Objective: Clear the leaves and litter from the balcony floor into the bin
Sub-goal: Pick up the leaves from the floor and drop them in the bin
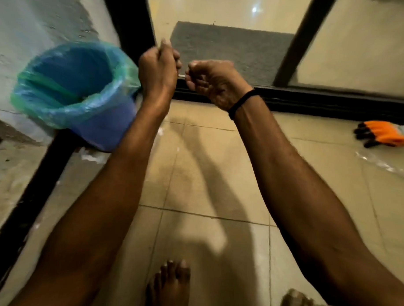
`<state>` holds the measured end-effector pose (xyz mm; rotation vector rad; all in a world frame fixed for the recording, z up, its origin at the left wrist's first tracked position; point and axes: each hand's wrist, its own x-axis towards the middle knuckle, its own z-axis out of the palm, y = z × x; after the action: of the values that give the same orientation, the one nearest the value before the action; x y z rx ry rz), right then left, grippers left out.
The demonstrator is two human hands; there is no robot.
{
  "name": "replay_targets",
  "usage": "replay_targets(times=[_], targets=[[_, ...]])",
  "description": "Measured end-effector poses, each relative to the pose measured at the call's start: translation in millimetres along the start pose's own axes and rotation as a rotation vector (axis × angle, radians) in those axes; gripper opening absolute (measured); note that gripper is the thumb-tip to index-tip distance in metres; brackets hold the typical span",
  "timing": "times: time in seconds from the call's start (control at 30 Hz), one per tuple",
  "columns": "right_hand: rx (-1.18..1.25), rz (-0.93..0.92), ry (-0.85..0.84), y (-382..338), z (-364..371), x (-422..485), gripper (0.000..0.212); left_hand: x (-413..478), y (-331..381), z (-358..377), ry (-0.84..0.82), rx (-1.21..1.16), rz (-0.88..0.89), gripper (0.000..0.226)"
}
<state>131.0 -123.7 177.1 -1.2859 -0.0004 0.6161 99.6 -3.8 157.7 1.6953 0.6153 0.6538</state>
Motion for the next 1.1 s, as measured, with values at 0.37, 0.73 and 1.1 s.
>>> replay_targets(times=[0.37, 0.73, 1.1], targets=[[-0.078, -0.042, 0.565, 43, -181, -67, 0.018, -124, -37, 141, -0.343, 0.225, -0.019, 0.04], [-0.341, -0.019, 1.055, 135, -354, -166, 0.013, -238, -57, 250, -0.804, 0.463, 0.328, 0.033], [-0.317, 0.054, 1.241, 186, -423, -240, 0.014, -303, -66, 296, -1.191, 0.634, 0.47, 0.021]])
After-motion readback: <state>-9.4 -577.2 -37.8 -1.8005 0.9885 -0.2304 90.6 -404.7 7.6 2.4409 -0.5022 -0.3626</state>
